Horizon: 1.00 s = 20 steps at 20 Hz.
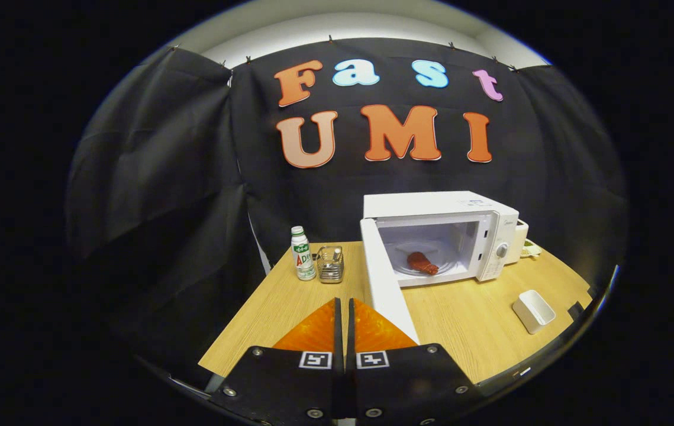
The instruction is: Open the microwave, put the food inside, and close the microwave door.
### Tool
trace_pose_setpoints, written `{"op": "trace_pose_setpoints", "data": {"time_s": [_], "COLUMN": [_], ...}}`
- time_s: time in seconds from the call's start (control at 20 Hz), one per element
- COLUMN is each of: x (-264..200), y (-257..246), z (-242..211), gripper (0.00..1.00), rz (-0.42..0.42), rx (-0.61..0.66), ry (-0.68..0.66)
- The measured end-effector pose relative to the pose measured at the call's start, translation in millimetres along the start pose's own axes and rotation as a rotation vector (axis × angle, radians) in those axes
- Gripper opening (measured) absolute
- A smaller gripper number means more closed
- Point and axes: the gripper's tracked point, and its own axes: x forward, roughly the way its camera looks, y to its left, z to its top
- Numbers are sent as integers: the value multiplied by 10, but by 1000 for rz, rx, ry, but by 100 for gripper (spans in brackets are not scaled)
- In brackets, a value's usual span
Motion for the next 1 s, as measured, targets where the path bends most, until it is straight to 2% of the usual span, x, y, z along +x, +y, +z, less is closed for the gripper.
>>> {"op": "trace_pose_setpoints", "data": {"time_s": [0.15, 0.45, 0.6, 1.0], "x": [113, 326, 353, 490], "y": [263, 174, -3, -760], "z": [-279, -634, -634, -722], "gripper": [1, 1, 1, 1], "rz": [32, 17, -21, -152], "rx": [-39, -85, -118, -54], "ry": [33, 98, 91, 130]}}
